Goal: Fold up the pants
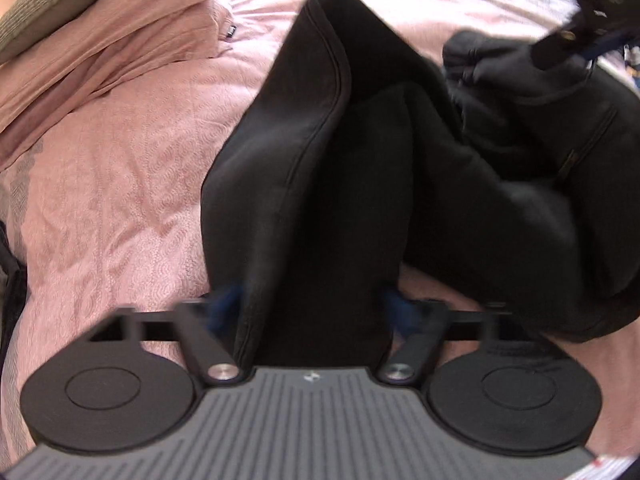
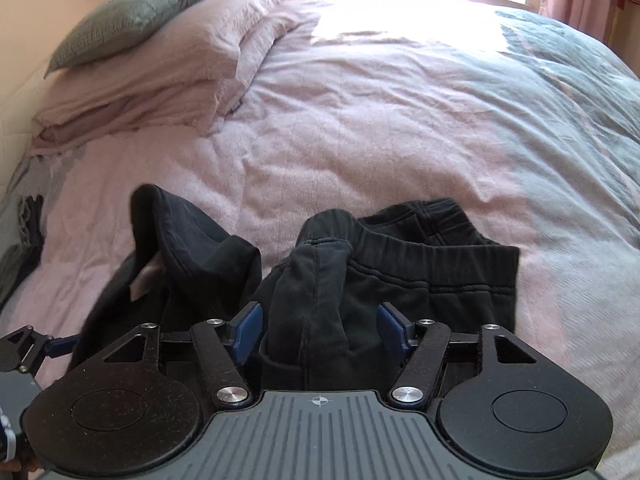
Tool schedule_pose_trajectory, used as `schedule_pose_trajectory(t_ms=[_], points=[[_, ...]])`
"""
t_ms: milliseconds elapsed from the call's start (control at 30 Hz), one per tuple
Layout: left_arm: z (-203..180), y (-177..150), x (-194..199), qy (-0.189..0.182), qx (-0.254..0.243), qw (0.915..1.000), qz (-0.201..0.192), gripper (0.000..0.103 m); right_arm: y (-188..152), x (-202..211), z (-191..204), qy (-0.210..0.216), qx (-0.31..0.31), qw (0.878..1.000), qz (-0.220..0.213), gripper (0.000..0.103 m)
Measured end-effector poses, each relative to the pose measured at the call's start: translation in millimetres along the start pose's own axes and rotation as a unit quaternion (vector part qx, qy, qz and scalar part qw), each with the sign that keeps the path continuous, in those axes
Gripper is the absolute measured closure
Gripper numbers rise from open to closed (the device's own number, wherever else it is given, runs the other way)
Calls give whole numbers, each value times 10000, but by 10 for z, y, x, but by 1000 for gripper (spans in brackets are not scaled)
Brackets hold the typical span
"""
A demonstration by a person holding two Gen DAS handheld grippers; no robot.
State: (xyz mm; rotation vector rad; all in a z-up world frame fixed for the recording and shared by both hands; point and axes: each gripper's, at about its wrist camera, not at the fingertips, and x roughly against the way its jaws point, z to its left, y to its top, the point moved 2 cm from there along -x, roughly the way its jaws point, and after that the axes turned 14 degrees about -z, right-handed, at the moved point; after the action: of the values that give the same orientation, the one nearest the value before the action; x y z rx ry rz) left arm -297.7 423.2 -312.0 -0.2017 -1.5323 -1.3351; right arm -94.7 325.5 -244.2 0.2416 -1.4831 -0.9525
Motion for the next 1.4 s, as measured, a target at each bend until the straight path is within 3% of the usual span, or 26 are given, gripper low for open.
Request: schedule_pose_trajectory(t_ms=[33,67,100,167,267,300,400,500,567,633,700,733,800,833,900,967,1033,1233,1300,1400], points=[[19,-4,-17,-21,-37,10000,-40,70,-30,-92,12,46,55,10000,67,44],[55,8,-11,-2,-53,10000,-69,82,-56,-156,20,139,115,9997,151,81],[113,45,-6,36,-56,9999,-112,84,-81,-224,22,186,148,9992,320,90],[275,154,29,173,35,9995,-280,88,-45,-144,-57,201,-121,9995,208,91],[676,434,163,542,110,9962,-677,89,202,388,-362,216,-935,9923,-782,91],[828,544,217,652,155,9943,-828,89,291,608,-497,245,-1290,9844,-1173,91],[1246,895,430,1059,80,9856,-1319,89,513,1410,-915,198,-2197,9454,-2400,91],[1572,1156,688,960,110,9833,-1540,85,473,2110,-1221,181,-2772,9069,-3168,91],[1707,1193,828,692,114,9871,-1440,61,314,2446,-1326,217,-3052,8918,-3333,91],[1795,1107,898,467,129,9922,-1148,33,75,2620,-1361,-81,-3176,8970,-3075,91],[1850,845,902,297,207,9963,-776,27,-248,2586,-1463,-692,-3378,9103,-2288,90],[1846,658,866,218,353,9981,-461,21,-445,2508,-1522,-1076,-3553,9112,-1784,89],[1897,297,805,249,733,9970,67,21,-954,2348,-1669,-1897,-3795,9029,-691,87],[1910,95,792,276,983,9943,298,21,-1164,2303,-1728,-2265,-3880,8929,-296,82],[1946,-308,820,244,1555,9852,675,21,-1488,2278,-1824,-2653,-4025,8760,142,76],[1992,-606,814,292,2106,9730,894,21,-1647,2310,-1887,-2741,-4286,8607,197,72],[1973,-771,784,220,2648,9586,1018,21,-1646,2312,-1933,-2787,-4399,8535,198,68],[1892,-750,501,306,3188,9442,764,21,-1508,2318,-1805,-2797,-4256,8605,147,66],[1951,-753,302,424,3612,9286,735,21,-1513,2286,-1804,-2801,-4232,8615,123,66],[2027,-866,12,551,4398,8935,721,22,-1572,2272,-1832,-2925,-4280,8550,163,65]])
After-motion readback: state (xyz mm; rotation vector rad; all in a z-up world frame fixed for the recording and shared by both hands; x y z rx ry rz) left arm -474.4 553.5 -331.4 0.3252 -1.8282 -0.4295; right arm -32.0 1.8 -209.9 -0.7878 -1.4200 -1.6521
